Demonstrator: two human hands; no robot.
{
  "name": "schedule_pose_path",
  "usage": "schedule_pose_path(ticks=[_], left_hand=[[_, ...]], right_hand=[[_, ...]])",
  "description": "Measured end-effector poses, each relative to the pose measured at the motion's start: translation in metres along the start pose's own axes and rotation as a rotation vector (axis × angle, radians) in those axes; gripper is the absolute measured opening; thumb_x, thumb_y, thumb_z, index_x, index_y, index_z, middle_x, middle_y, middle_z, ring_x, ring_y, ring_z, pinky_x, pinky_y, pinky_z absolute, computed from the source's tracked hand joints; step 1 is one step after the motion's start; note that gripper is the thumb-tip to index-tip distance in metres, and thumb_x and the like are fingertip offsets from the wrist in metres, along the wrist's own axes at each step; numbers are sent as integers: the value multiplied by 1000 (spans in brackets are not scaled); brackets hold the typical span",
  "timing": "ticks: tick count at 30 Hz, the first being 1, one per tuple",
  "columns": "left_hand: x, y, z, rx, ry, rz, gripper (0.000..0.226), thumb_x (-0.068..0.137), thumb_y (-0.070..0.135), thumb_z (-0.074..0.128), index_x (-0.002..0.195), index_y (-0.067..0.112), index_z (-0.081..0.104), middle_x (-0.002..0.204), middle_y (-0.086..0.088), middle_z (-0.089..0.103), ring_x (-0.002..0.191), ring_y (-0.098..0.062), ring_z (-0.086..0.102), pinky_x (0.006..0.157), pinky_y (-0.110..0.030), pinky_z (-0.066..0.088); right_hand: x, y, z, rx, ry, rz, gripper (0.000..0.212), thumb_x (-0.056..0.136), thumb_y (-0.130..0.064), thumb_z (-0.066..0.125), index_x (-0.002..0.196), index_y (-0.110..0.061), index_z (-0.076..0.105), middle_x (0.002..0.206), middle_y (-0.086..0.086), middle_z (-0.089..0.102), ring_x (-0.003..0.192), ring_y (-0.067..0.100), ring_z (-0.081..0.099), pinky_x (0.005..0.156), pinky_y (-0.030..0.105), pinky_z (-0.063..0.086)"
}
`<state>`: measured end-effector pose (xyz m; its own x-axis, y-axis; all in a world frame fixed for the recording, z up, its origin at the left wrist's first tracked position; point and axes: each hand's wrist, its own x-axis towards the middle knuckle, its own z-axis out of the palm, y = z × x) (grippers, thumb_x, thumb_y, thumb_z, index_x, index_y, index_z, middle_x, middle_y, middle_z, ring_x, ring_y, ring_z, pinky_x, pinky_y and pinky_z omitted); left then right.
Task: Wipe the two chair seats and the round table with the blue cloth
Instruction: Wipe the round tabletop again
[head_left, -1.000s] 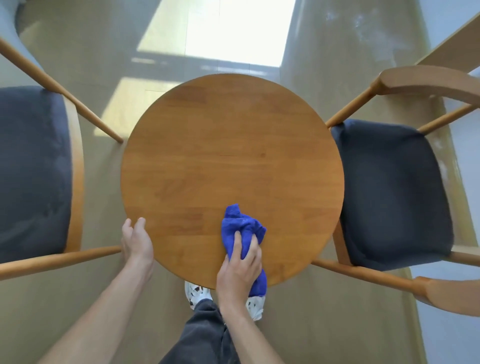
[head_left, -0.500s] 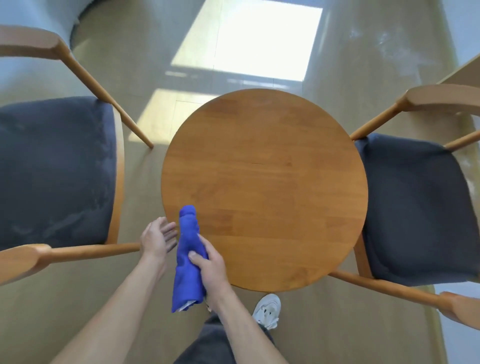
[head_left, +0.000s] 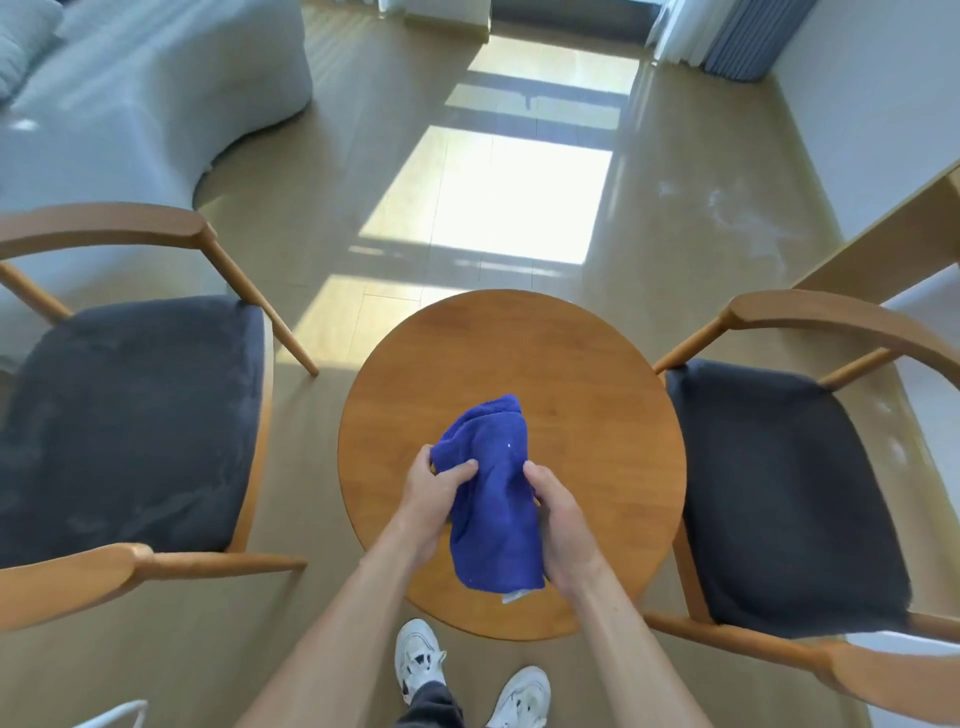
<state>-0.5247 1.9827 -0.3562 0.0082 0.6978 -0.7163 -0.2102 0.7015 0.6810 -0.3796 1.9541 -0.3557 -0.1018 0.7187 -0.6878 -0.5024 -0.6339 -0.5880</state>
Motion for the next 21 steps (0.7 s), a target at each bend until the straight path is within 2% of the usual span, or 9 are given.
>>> schedule_pose_path(ticks=[3, 6, 9, 11, 13, 15, 18, 20, 21], left_hand=[[-13, 18, 11, -15, -45, 74, 17, 86, 3, 63, 98, 11, 53, 94, -7, 66, 80, -20, 63, 66, -31, 48], [-25, 42, 17, 0, -80, 148, 16, 85, 2, 62, 93, 12, 54, 92, -4, 66, 80, -18, 62, 66, -30, 49], [-31, 65, 15, 85, -78, 234, 19, 75, 8, 64, 93, 10, 57, 89, -3, 66, 83, -21, 63, 75, -37, 50], [-37, 80, 13, 255, -92, 297, 26, 68, 17, 62, 92, 10, 56, 84, -3, 64, 81, -21, 60, 74, -38, 48], [-41, 93, 16, 415, -132, 358, 16, 70, 18, 62, 85, 20, 56, 76, 0, 62, 75, -20, 58, 70, -36, 47], [-47, 104, 21, 593, -217, 409, 22, 77, 12, 62, 76, 34, 56, 68, 8, 64, 69, -17, 58, 65, -30, 46], [-55, 115, 33, 907, -373, 460, 24, 81, 13, 60, 87, 35, 63, 74, 4, 71, 72, -16, 63, 65, -30, 48], [-60, 120, 42, 1044, -424, 495, 22, 80, 15, 61, 90, 34, 67, 76, 7, 71, 70, -10, 63, 62, -25, 47], [-62, 123, 45, 1078, -428, 516, 21, 80, 16, 63, 90, 34, 67, 77, 11, 69, 69, -6, 62, 61, -22, 45]], right_hand=[[-11, -21, 0, -71, -16, -39, 54, 91, -40, 57, 119, 6, 56, 112, 18, 63, 102, 31, 61, 93, 44, 46], [-19, -35, -11, 65, 7, -129, 45, 75, -29, 73, 109, -5, 55, 107, 17, 62, 92, 26, 62, 81, 41, 49], [-28, -53, -21, 47, 55, -225, 54, 68, -13, 72, 118, -10, 51, 113, 13, 68, 96, 25, 67, 76, 35, 54], [-33, -65, -24, -159, 70, -245, 52, 65, -10, 69, 115, -13, 59, 109, 9, 71, 97, 24, 68, 71, 29, 55], [-37, -74, -24, -480, 122, -289, 45, 59, -11, 67, 104, -17, 67, 106, 8, 70, 101, 25, 64, 73, 27, 53], [-39, -84, -23, -767, 162, -356, 50, 60, -9, 68, 107, -28, 65, 126, -1, 57, 119, 15, 51, 83, 22, 48], [-50, -99, -7, -857, -57, -374, 86, 72, 5, 65, 139, -41, 36, 138, -26, 34, 121, -11, 39, 80, 5, 43], [-53, -107, 7, -851, -234, -290, 91, 73, 8, 64, 143, -39, 32, 132, -20, 47, 109, -8, 54, 79, 14, 50], [-53, -109, 11, -869, -268, -263, 82, 71, 6, 65, 138, -35, 41, 123, -11, 58, 102, 1, 61, 80, 24, 53]])
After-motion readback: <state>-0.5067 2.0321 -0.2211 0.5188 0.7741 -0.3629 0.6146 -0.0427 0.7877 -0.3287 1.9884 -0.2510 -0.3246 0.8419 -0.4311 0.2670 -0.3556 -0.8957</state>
